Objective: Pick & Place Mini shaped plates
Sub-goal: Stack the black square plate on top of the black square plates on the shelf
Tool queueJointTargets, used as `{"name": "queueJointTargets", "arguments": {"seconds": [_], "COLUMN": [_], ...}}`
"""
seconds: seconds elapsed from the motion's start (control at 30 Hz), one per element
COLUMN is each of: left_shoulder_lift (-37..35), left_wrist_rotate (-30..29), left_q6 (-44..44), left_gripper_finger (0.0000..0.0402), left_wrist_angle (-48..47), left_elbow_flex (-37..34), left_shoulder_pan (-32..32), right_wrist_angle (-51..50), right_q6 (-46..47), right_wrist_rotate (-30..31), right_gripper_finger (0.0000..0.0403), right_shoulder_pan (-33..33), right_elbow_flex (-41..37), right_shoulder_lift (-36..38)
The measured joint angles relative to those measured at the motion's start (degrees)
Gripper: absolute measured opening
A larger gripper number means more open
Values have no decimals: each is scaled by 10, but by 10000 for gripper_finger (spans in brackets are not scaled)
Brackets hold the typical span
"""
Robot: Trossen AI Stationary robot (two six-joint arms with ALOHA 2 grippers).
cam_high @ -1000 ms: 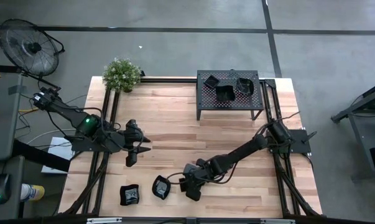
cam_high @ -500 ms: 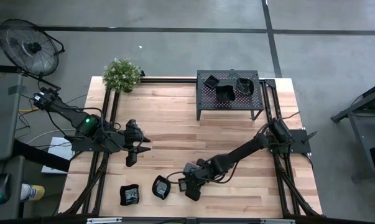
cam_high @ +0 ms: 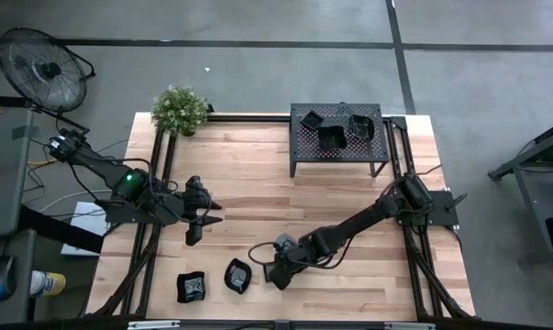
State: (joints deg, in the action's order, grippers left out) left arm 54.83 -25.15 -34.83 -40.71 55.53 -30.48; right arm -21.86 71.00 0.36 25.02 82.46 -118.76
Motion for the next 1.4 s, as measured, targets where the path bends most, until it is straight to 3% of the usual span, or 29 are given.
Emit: {"name": "queueJointTargets", "arguments": {"seconds": [0.33, 1.1, 1.4], "left_shoulder_lift": [0, 0, 0], "left_wrist_rotate": [1, 1, 1], "left_q6": [0, 0, 0], "left_gripper_finger": [162, 162, 162], "left_wrist_angle": [-2, -2, -3], "left_elbow_flex": [0, 0, 0], "left_shoulder_pan": [0, 0, 0], "right_wrist_angle": [-5, 11, 12], "right_q6": [110, 126, 126], "right_wrist_rotate": [11, 4, 8], "right_gripper_finger": [135, 134, 67], "right_shoulder_pan": [0, 1, 0], "right_elbow_flex": [0, -1, 0], "right_shoulder_lift": [0, -23, -23]}}
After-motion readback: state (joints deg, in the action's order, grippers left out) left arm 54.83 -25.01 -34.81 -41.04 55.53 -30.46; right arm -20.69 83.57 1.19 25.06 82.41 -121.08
